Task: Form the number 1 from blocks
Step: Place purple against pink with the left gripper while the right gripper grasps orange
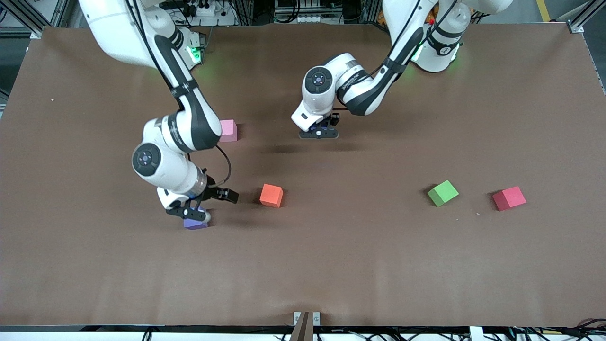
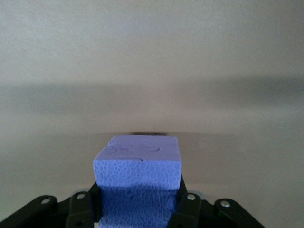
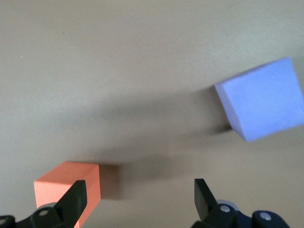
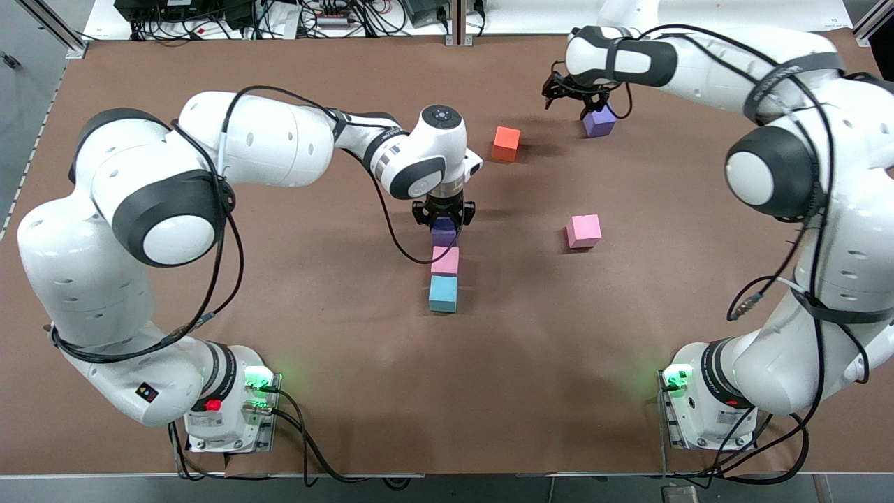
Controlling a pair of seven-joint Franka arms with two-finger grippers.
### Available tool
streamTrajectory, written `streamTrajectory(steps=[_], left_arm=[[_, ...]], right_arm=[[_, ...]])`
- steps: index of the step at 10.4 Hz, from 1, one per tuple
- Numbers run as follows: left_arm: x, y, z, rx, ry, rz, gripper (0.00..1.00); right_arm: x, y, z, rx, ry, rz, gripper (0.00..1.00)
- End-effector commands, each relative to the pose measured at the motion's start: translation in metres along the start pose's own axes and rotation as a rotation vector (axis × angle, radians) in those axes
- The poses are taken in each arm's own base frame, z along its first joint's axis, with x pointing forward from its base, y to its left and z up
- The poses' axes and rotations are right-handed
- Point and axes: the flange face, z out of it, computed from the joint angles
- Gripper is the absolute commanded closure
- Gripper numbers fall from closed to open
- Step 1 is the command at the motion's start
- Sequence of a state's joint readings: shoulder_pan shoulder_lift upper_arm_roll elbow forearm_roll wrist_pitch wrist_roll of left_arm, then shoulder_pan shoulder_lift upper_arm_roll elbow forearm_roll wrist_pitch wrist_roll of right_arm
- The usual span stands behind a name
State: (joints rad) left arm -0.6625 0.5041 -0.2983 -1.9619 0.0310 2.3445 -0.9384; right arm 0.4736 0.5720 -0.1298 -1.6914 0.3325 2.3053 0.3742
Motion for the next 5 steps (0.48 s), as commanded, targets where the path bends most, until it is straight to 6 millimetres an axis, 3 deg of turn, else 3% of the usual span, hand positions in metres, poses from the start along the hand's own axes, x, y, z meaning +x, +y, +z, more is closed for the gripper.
streamTrajectory(steps=[1, 5], left_arm=[[-0.001, 0.007, 0.002, -0.019, -0.003, -0.018, 1.00], [-0.010, 0.013, 0.011, -0.011, -0.012, -0.016, 1.00]], right_arm=[[0.002, -0.035, 0.016, -0.005, 0.011, 0.004, 0.00], [-0.024, -0.081, 0.037, 0.046, 0.004, 0.016, 0.00]])
